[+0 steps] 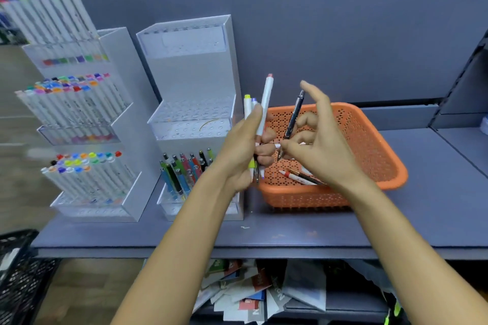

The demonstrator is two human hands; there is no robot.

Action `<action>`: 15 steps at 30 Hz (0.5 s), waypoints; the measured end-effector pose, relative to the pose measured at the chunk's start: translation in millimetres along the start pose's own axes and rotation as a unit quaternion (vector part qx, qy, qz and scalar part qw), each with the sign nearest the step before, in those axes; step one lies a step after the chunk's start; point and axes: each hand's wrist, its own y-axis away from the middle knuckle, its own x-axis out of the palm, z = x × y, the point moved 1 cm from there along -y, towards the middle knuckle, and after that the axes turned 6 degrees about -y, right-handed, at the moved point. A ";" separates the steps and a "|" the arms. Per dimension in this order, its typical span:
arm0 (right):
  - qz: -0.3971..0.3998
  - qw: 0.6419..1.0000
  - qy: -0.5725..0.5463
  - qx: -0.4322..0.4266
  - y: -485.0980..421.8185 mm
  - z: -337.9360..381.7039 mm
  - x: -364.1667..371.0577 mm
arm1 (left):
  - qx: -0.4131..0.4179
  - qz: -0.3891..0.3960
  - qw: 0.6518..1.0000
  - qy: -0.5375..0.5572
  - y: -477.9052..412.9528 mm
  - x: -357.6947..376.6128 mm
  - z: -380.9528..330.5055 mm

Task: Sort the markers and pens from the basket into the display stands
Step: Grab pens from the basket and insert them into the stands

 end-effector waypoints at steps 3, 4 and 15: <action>-0.012 1.000 -0.009 -0.025 4.8 7.5 21.5 | 0.033 0.002 0.999 0.007 25.4 -26.4 -10.9; -0.014 0.999 -0.012 -0.032 5.4 7.9 28.3 | 0.048 -0.011 0.999 0.001 32.2 -36.5 -13.3; -0.024 0.997 -0.002 -0.074 17.7 -5.9 109.5 | 0.071 -0.110 0.990 0.044 69.1 -136.9 -14.8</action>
